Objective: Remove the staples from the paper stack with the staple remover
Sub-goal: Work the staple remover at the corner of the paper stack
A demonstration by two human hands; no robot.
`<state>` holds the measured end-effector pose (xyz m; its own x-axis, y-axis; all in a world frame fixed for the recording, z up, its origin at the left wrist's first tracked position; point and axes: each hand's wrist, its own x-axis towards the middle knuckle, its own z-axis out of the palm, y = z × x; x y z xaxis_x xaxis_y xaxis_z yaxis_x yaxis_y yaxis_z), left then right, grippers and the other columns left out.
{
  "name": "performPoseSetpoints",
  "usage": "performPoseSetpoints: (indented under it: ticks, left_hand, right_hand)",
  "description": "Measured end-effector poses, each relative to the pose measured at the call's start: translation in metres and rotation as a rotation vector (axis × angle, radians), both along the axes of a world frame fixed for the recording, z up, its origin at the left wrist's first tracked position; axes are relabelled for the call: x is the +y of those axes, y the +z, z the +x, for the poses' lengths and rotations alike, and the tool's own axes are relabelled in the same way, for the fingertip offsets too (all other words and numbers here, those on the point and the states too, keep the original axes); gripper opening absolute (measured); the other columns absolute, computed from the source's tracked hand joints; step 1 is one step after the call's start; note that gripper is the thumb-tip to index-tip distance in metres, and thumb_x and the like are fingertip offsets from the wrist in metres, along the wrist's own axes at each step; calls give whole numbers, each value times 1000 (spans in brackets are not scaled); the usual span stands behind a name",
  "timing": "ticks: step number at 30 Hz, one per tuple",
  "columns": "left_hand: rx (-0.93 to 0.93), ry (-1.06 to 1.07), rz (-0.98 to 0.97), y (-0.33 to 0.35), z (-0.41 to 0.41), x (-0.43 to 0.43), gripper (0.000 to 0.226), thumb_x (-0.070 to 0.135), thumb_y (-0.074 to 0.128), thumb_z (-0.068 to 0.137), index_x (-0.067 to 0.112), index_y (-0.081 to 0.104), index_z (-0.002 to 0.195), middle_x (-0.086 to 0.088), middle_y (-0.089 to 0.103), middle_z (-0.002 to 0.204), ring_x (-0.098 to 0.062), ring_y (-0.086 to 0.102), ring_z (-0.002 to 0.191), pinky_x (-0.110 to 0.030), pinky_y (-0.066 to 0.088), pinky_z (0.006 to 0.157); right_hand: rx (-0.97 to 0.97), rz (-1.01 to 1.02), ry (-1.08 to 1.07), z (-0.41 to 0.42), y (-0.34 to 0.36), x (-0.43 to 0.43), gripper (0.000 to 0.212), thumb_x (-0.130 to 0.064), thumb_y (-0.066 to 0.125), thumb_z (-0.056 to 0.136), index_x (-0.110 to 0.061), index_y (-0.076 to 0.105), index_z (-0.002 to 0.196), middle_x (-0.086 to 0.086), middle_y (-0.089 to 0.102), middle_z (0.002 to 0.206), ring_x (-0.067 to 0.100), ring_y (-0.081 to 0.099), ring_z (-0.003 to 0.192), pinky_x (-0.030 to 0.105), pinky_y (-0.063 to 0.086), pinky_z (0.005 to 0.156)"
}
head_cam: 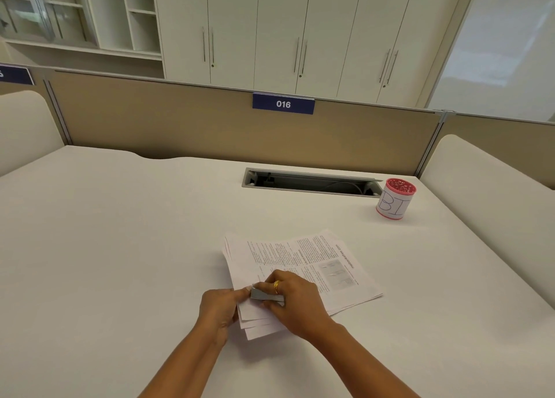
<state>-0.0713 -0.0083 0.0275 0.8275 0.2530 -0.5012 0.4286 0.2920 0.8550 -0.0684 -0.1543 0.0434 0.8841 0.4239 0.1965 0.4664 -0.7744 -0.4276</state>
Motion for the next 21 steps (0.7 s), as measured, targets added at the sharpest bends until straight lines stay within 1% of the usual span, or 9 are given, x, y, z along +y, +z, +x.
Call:
performPoseSetpoints:
  ticks: [4, 9, 15, 18, 20, 21]
  left_hand:
    - [13, 15, -9, -1, 0, -1, 13, 1, 71, 75, 0, 63, 65, -14, 66, 72, -28, 61, 65, -34, 51, 65]
    - [25, 17, -16, 1, 3, -3, 10, 2, 70, 76, 2, 63, 69, -14, 66, 73, -28, 62, 65, -31, 51, 58]
    - [30, 25, -46, 2, 4, -1, 9, 0, 70, 76, 2, 64, 69, -15, 67, 73, -28, 63, 62, -30, 52, 56]
    - [28, 24, -51, 3, 5, -1, 9, 2, 70, 76, 2, 64, 70, -17, 67, 75, -29, 63, 64, -34, 54, 62]
    - [26, 29, -48, 4, 4, -1, 10, 5, 71, 76, 3, 63, 70, -18, 67, 76, -30, 63, 66, -37, 54, 68]
    - [25, 30, -44, 4, 4, -2, 11, 6, 71, 76, 4, 63, 70, -17, 67, 76, -30, 62, 67, -37, 54, 68]
  right_hand:
    - [-43, -21, 18, 0, -3, 0, 33, -41, 54, 89, -33, 60, 120, -5, 62, 108, 14, 55, 98, 25, 44, 78]
    - [-99, -7, 57, -1, -4, 0, 30, -38, 54, 90, -31, 63, 117, -3, 64, 106, 16, 56, 96, 21, 38, 72]
    - [-155, -6, 80, 0, -5, 1, 28, -32, 58, 88, -29, 64, 116, 0, 66, 104, 20, 58, 93, 23, 36, 69]
    - [-151, -3, 74, 2, -5, 1, 29, -33, 58, 89, -31, 64, 116, -3, 66, 106, 18, 57, 95, 24, 38, 70]
    - [-122, 19, 55, 2, -5, 1, 29, -36, 57, 88, -33, 64, 116, -6, 65, 108, 14, 56, 96, 23, 40, 73]
    - [-101, 43, 40, 2, -6, 0, 28, -38, 58, 88, -33, 64, 115, -6, 65, 107, 13, 56, 96, 22, 41, 73]
